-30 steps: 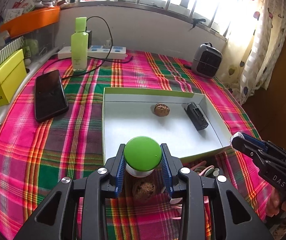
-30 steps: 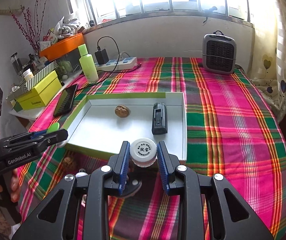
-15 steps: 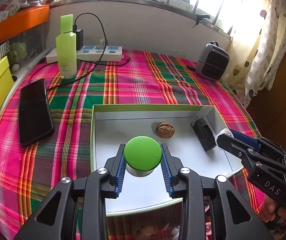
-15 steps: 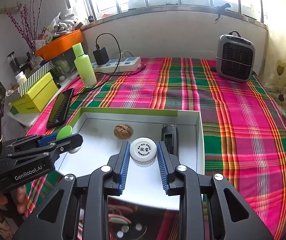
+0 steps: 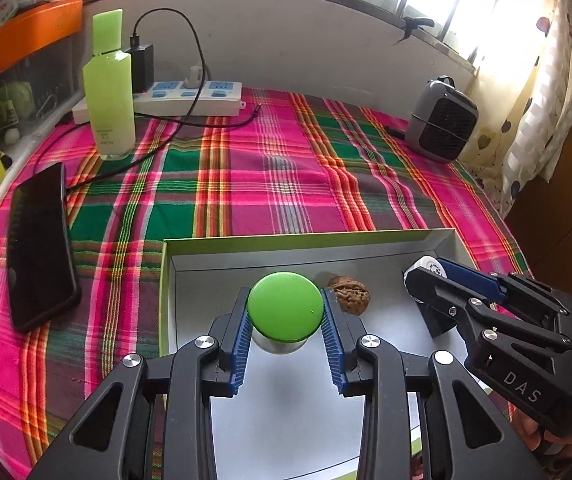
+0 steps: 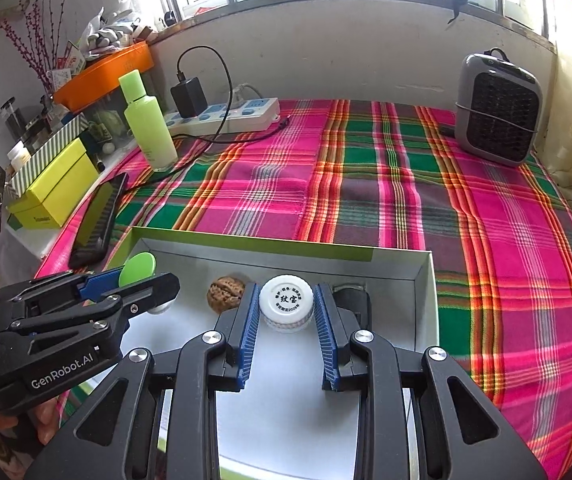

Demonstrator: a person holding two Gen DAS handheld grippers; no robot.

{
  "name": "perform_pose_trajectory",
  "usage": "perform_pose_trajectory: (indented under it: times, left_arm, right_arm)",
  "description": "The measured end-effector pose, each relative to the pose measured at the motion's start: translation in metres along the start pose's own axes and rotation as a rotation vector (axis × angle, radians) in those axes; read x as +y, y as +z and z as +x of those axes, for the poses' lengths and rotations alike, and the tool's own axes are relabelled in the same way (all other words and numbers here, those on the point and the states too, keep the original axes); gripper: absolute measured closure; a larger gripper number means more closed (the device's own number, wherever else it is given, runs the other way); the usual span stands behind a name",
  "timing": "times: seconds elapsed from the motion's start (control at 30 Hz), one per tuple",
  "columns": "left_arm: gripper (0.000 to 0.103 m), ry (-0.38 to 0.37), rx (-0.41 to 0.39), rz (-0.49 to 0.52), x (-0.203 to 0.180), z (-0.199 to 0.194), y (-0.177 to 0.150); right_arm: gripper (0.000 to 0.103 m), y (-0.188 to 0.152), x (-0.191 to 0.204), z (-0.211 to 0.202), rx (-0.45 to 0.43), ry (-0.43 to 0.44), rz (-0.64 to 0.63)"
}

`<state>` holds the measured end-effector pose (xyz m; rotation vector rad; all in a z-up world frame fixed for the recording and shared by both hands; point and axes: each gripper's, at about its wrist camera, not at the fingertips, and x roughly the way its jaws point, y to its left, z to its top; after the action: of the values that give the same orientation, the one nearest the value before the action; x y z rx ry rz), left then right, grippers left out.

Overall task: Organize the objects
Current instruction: 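Carry the jar and green holder into the box and open both grippers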

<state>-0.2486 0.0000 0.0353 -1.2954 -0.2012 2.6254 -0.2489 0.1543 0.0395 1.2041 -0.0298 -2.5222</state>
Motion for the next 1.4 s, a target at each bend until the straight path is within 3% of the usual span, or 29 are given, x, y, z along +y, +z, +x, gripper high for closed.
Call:
perform_pose_trajectory:
  times: [0.63,1.4]
  left_arm:
    - [0.072,0.024,0.024,0.003,0.007,0.022,0.009]
    - [0.069,0.041,0.029,0.021,0.005,0.024,0.01]
  right_arm:
    - [0.074,0.006,-0.003,0.03,0.051,0.004,-0.003]
    - [0.074,0.007,-0.006,0.034,0.062,-0.026,0.002]
